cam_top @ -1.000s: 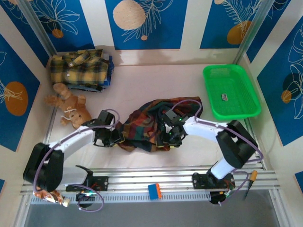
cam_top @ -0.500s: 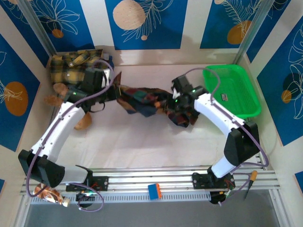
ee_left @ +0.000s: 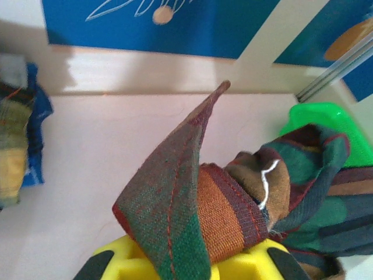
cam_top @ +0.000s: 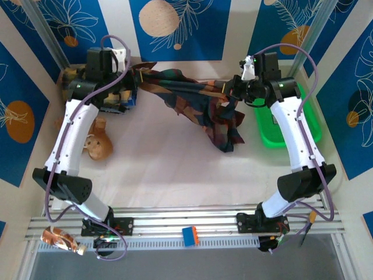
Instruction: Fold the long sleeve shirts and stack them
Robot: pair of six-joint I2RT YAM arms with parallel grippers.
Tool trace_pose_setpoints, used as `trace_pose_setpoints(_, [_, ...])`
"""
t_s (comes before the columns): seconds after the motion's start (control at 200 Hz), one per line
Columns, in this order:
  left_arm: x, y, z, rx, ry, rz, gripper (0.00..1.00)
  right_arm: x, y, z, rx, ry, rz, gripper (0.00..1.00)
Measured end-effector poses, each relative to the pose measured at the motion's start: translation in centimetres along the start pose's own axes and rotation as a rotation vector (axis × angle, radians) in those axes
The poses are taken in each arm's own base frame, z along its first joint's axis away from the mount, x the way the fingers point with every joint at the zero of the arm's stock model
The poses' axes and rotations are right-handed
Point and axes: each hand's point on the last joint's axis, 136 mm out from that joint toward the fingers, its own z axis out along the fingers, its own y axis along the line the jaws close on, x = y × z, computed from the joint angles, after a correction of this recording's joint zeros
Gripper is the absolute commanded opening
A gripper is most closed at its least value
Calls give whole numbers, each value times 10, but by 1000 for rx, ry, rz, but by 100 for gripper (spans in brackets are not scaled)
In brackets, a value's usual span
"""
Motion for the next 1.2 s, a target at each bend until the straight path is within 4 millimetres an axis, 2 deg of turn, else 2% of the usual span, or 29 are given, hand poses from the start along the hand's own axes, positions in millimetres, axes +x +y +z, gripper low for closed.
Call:
trace_pose_setpoints(0.105, [-27, -19, -7, 78, -68, -11, 2, -9, 13, -15, -24, -27, -13, 0])
trace_pose_setpoints(0.215, [-61, -43, -25, 166, -170, -17, 3, -37, 30, -43, -67, -116, -35, 0])
trace_pose_setpoints(0.325, [-100, -68, -53, 248, -291, -3, 3, -75, 57, -88, -136, -261, -71, 0])
trace_pose_setpoints(0.43, [-132, -88, -78, 317, -394, 19, 3, -100, 88, -134, -221, -386, -123, 0])
trace_pose_setpoints(0.5, [-145, -94, -86, 353, -440, 29, 3, -105, 103, -157, -265, -435, -152, 0])
trace_pose_setpoints(0.555, [-150, -95, -85, 369, -451, 25, 3, -102, 109, -166, -288, -443, -160, 0])
trace_pose_setpoints(0.655, [-147, -86, -71, 363, -426, 15, 3, -87, 112, -163, -305, -395, -146, 0])
trace_pose_setpoints(0.73, [-133, -68, -54, 329, -383, -8, 4, -60, 115, -144, -306, -303, -126, 0])
trace_pose_setpoints(0.8, [-102, -37, -35, 261, -316, -49, 6, -11, 125, -113, -314, -151, -113, 0])
trace_pose_setpoints(0.845, [-71, -11, -24, 198, -259, -79, 10, 39, 135, -88, -328, -7, -112, 0])
trace_pose_setpoints(0.88, [-42, 10, -19, 142, -213, -106, 24, 79, 139, -70, -331, 105, -106, 0])
trace_pose_setpoints(0.885, [-38, 12, -19, 137, -208, -108, 25, 90, 139, -66, -330, 137, -99, 0])
trace_pose_setpoints(0.91, [-17, 26, -17, 99, -180, -125, 34, 124, 140, -52, -328, 225, -95, 4])
trace_pose_setpoints(0.95, [24, 46, -17, 41, -124, -153, 36, 178, 135, -32, -305, 369, -80, 13])
trace_pose_setpoints(0.965, [38, 52, -18, 24, -105, -157, 39, 203, 131, -23, -287, 443, -65, 17])
trace_pose_setpoints(0.975, [47, 57, -19, 10, -94, -166, 41, 213, 130, -20, -284, 466, -70, 20])
trace_pose_setpoints(0.99, [62, 63, -21, -11, -75, -174, 52, 236, 125, -12, -259, 529, -58, 24])
trace_pose_setpoints(1.015, [86, 73, -24, -41, -46, -194, 71, 263, 118, -3, -234, 601, -63, 33])
trace_pose_setpoints(1.04, [108, 80, -28, -70, -15, -206, 81, 291, 108, 5, -191, 682, -50, 39])
trace_pose_setpoints(1.065, [128, 87, -32, -94, 5, -218, 85, 314, 99, 11, -151, 750, -43, 43])
trace_pose_setpoints(1.125, [169, 98, -42, -144, 57, -250, 89, 344, 84, 18, -78, 857, -29, 53])
trace_pose_setpoints(1.2, [203, 108, -52, -198, 100, -274, 92, 352, 82, 17, -68, 904, -34, 62])
